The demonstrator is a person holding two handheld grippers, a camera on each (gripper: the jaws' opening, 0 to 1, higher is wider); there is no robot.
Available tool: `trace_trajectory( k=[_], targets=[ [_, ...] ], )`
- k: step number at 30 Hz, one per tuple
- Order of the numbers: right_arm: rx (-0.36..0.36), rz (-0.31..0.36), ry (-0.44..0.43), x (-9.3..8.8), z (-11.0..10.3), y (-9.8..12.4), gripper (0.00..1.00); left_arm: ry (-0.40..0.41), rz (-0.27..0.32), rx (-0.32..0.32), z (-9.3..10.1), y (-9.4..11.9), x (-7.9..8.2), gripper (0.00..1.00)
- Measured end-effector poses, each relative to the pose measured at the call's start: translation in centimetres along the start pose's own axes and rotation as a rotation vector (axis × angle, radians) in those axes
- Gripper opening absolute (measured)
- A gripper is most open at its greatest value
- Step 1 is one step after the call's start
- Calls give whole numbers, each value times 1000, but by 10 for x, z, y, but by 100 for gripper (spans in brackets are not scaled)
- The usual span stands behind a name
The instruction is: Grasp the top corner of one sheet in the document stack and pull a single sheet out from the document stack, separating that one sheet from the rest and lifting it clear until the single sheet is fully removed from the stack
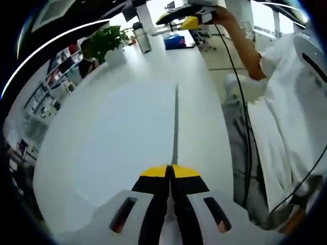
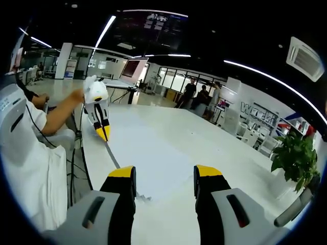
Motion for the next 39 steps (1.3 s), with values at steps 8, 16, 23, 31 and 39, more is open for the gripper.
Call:
trace_trajectory(
  k=[8, 16, 23, 31, 39],
  targets=[
    [3, -4, 5, 1, -2, -2, 45, -41, -25, 64, -3, 5, -1, 15],
    [5, 0, 3, 2, -2, -3, 45, -139, 22, 109, -5, -9, 22, 34],
    [11, -4, 3, -1, -4, -4, 45, -154, 29, 133, -11, -33, 30, 37],
    [9, -5, 4, -1, -5, -3, 45, -179, -7, 152, -8, -45, 31, 24],
    [12, -5, 6, 0, -7, -4, 45, -166, 11, 162, -9, -40, 34, 15]
  ],
)
Point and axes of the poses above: the point that each gripper's makers call its tool centre point, and the gripper's own axes: y roughly backward along the fingers, z roughly to its right, x roughly out of its top, the point moved 1 cm from there along y, roughly backward along the fingers, and after that the axes turned 12 degrees about -x, right-handed, at the moved point
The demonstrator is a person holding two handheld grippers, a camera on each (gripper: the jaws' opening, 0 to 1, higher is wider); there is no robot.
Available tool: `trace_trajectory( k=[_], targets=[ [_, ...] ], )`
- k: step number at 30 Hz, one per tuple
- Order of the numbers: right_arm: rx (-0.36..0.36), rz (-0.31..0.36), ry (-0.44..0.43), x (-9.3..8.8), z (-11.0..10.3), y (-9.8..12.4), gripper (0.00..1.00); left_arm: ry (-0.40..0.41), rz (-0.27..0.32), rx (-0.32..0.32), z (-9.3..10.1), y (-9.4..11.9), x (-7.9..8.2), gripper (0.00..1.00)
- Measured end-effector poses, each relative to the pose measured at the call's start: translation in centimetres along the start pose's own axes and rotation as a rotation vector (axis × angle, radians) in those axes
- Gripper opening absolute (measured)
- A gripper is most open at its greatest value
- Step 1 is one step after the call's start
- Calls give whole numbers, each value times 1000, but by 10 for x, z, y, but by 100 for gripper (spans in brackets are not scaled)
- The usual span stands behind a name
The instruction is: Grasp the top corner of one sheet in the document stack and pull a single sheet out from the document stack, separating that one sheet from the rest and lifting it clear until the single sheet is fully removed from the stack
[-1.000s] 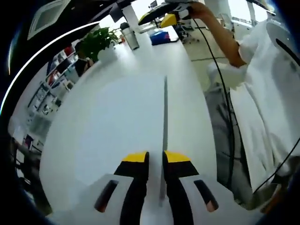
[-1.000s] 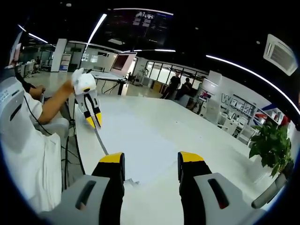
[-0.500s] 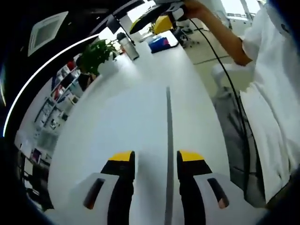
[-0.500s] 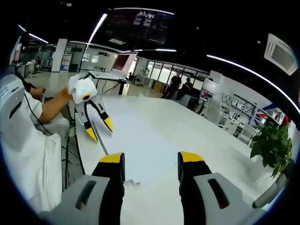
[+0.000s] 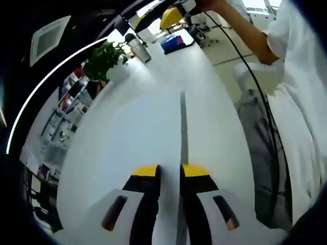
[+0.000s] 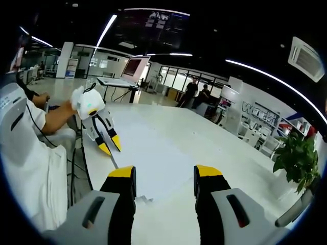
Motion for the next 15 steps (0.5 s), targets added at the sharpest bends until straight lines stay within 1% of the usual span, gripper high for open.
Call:
trace_trajectory(
  k=[2, 4, 5, 9, 12, 15],
  targets=[
    [-4, 1, -2, 0, 1, 0, 45, 7, 11, -2, -1, 2, 1, 11],
    [-5, -1, -4, 0, 2, 0, 45, 15, 21, 1, -3, 5, 3, 6],
    [-6, -2, -4, 0, 3, 0, 45, 22, 26, 3, -4, 6, 3, 5],
    [-2, -2, -1, 0, 2, -1, 45, 47, 49, -7, -4, 10, 4, 3],
    [-4, -1, -3, 0, 3, -1, 45, 59, 73, -2, -6, 13, 6, 3],
    [-7, -1, -4, 0, 4, -1, 45, 86, 113, 4, -9, 17, 11, 3]
  ],
)
Point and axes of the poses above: the point that each gripper's makers call its tool centre point, and the gripper's own axes: y roughly backward along the fingers, z roughly to its right, x roughly out of its top, the point moved 1 cm from there along y, roughly backward along the fingers, and after that the axes turned 12 degrees about -x, right-handed, at the moved point
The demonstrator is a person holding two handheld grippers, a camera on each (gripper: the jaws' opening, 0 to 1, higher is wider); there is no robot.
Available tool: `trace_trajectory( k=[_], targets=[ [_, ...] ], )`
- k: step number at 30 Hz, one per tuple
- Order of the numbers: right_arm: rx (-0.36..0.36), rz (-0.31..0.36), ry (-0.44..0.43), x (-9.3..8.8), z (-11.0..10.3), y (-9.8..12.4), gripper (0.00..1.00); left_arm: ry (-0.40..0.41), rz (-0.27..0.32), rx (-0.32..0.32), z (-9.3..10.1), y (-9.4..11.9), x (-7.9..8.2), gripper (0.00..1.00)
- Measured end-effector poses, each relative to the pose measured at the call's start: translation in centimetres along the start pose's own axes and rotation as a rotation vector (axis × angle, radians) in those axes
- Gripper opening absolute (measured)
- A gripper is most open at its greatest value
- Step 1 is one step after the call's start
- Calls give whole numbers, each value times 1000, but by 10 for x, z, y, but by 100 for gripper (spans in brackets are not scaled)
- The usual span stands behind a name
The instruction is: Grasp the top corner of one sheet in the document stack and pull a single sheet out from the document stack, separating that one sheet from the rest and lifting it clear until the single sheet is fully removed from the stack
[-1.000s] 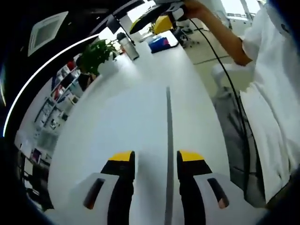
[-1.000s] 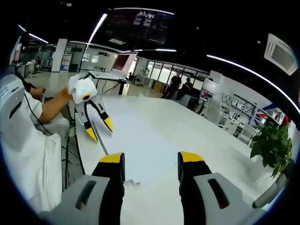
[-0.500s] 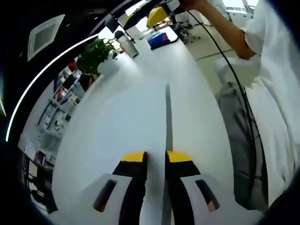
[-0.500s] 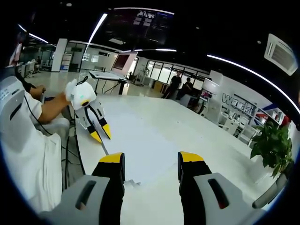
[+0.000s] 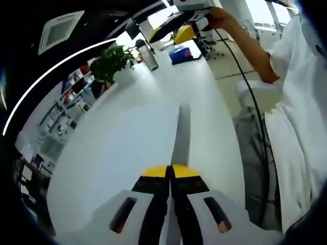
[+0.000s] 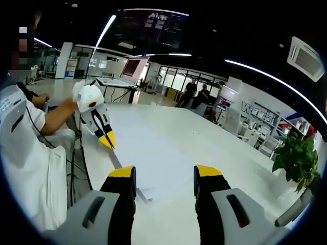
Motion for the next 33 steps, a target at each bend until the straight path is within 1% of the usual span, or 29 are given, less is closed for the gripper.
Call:
trace_trajectory(
  k=[2, 6, 9, 14, 18, 21, 28, 30, 32, 33],
  targets=[
    [1, 1, 1, 0, -1, 0, 45, 10, 12, 6, -1, 2, 2, 3],
    [2, -2, 2, 0, -1, -1, 45, 18, 8, 34, -4, 7, 3, 3],
    [2, -3, 1, 0, -1, -1, 45, 43, 9, 34, -4, 11, 4, 3],
    [7, -4, 4, -1, -2, -2, 45, 62, 13, 41, -4, 16, 4, 3],
    [8, -7, 4, -2, -2, -3, 45, 79, 29, 54, -6, 24, 7, 3],
    [8, -5, 4, -1, -2, -2, 45, 91, 48, 61, -6, 31, 10, 3],
    [5, -2, 5, 0, -2, -1, 45, 157, 108, 83, -8, 51, 20, 3],
    [6, -3, 6, 0, -2, -1, 45, 171, 131, 86, -8, 55, 22, 3],
    [6, -5, 5, -1, -2, -2, 45, 187, 170, 79, -8, 60, 28, 3],
    [7, -6, 4, -1, -2, -2, 45, 212, 192, 75, -7, 62, 31, 3]
  ],
)
Point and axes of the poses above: the point that each gripper's makers call its tool centre point, and the gripper's own axes: y roughly backward along the fingers, z roughly to its right, x roughly out of its top, the point moved 1 cm from there along y, roughly backward along the fingers, and after that the axes turned 12 degrees about -x, right-handed, at the moved point
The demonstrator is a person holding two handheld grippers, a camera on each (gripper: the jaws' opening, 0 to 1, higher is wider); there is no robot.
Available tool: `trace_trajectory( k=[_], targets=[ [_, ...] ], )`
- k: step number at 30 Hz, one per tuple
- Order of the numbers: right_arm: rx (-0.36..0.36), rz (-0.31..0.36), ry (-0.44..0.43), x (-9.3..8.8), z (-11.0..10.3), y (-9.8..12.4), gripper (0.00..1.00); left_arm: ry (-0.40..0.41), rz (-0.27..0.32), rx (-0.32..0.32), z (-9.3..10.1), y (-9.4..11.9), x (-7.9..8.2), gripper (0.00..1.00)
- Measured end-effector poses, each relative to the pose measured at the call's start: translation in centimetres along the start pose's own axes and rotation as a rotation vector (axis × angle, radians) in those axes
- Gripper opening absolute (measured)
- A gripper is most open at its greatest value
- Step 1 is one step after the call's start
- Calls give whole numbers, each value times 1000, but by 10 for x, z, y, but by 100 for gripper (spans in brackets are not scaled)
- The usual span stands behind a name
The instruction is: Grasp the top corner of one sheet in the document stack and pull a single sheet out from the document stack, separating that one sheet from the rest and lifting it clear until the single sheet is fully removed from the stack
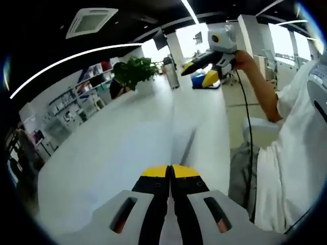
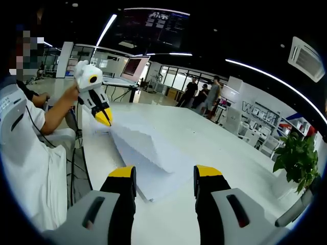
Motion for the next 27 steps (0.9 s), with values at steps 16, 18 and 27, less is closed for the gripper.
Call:
trace_trajectory(
  k=[16, 18, 27],
  targets=[
    [-2, 1, 0, 0, 0, 1, 45, 110, 144, 42, 0, 45, 29, 3],
    [-2, 1, 0, 0, 0, 1, 45, 127, 188, 40, 1, 53, 37, 3],
    [-2, 1, 1, 0, 0, 1, 45, 157, 342, 48, 10, 84, 63, 3]
  ],
)
Point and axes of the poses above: the point that each gripper's makers call its tool centre point, and the gripper's own axes: y roughly backward along the fingers, z roughly to its right, x roughly out of its top, the point moved 1 cm from there along y, roughly backward along the fingers, and after that the axes turned 12 degrees about -x, right-handed, at the moved point
